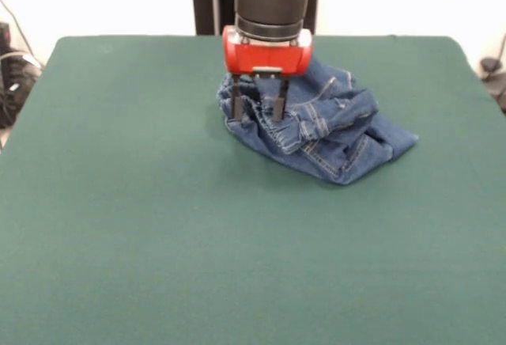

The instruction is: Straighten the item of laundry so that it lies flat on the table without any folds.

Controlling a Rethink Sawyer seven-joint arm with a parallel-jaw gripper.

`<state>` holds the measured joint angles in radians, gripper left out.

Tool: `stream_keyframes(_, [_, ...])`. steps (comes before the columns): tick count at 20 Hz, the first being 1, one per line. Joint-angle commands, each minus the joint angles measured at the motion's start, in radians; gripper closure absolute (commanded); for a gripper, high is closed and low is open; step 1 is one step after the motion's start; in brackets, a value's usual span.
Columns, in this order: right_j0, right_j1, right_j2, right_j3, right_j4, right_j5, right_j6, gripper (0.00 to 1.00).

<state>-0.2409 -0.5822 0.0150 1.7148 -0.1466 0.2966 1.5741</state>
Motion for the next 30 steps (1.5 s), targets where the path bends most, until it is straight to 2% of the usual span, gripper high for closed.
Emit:
stream_keyframes(1, [-0.003, 0.018, 0.174, 0.123, -0.040, 0.095, -0.014, 0.00])
stream_keyframes(9, [-0.036, 0.015, 0.214, 0.147, -0.058, 0.148, -0.018, 0.00])
stream_keyframes(13, [-0.099, 0.051, 0.274, 0.174, -0.064, 0.180, -0.066, 0.00])
stream_keyframes(22, [-0.152, 0.121, 0.297, 0.129, -0.139, 0.160, -0.083, 0.00])
stream_keyframes(30, [-0.202, 0.131, 0.333, 0.115, -0.190, 0.169, -0.094, 0.00])
